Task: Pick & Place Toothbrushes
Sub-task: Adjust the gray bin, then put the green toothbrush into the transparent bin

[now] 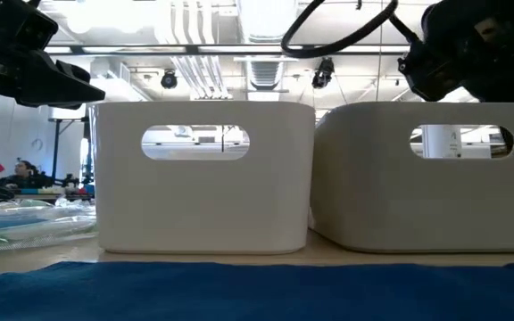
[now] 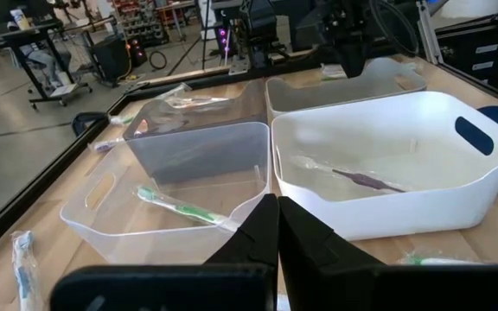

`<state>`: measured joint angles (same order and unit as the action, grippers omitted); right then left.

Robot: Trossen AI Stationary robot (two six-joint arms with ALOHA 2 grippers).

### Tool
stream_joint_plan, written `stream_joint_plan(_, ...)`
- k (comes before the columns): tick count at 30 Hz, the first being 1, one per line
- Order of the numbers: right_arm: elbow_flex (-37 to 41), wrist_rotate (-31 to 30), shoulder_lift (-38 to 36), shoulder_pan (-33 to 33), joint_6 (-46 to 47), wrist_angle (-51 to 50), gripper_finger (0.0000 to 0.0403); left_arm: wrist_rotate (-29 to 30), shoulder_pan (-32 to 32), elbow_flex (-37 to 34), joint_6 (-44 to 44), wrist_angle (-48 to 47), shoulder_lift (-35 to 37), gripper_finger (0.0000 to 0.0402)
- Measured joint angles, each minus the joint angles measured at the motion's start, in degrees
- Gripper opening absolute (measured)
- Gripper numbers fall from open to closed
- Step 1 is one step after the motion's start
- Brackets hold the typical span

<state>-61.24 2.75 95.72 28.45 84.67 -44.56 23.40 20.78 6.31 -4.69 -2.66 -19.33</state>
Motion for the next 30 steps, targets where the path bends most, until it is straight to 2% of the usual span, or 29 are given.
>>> stream_joint_plan(7,0.0,-0.4,-0.2,-0.8,-2.3,-0.5,0.0008,0.0,0.0,0.0,0.0,0.0,0.0,0.0005)
stream_joint_plan(15,0.0,-2.8,-6.8,-1.6,-1.4,-15.2,0.0008,0.0,0.0,0.0,0.0,0.0,0.0,0.0005)
stream_joint_plan(19,0.0,-9.8,-13.9,-1.5,-2.2,-18.4,0.0008,0.0,0.0,0.0,0.0,0.0,0.0,0.0005)
stream_joint_plan(23,0.0,-22.3,-20.5,-1.7,-9.0,-17.3,0.0008,0.0,0.0,0.0,0.0,0.0,0.0,0.0005)
stream_joint_plan(26,0.1,-31.0,-24.1,-3.3,-19.1,-14.1,0.0008,0.0,0.0,0.0,0.0,0.0,0.0,0.0005)
stream_joint_plan(30,0.3,-35.0,-27.2,-8.0,-36.1,-7.2,0.0008,0.0,0.0,0.0,0.0,0.0,0.0,0.0005)
